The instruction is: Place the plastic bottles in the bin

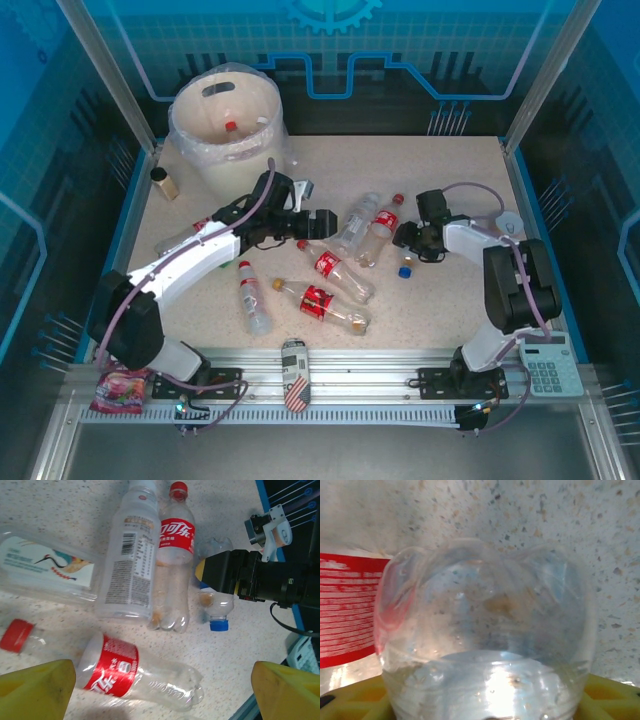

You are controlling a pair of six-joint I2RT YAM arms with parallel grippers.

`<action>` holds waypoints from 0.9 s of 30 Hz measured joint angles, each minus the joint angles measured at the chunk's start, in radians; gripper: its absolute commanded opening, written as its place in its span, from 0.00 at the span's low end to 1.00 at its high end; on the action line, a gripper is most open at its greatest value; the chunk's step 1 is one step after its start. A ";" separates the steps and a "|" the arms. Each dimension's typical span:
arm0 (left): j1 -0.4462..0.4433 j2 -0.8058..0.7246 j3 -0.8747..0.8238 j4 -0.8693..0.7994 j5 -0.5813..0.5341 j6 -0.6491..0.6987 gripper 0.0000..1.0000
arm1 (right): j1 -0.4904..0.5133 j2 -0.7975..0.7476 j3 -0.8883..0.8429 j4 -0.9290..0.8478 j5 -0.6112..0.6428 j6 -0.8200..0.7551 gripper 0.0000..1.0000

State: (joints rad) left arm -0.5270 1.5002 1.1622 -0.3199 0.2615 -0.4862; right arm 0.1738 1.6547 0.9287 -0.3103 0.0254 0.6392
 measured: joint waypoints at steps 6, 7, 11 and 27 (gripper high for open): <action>-0.001 0.054 0.000 0.106 0.085 -0.051 0.96 | -0.027 -0.121 -0.025 0.025 -0.106 -0.007 0.62; -0.001 0.061 0.000 0.122 0.101 -0.059 0.97 | -0.033 -0.140 -0.031 0.039 -0.142 -0.010 0.62; 0.000 0.074 -0.009 0.193 0.150 -0.094 0.98 | -0.042 -0.184 -0.029 0.080 -0.301 -0.053 0.63; -0.007 0.138 -0.133 0.512 0.361 -0.247 0.92 | -0.061 -0.195 -0.085 0.441 -0.676 0.270 0.61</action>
State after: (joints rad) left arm -0.5343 1.6382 1.0294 0.1921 0.6224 -0.7334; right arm 0.1131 1.4601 0.8440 0.1307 -0.6502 0.9092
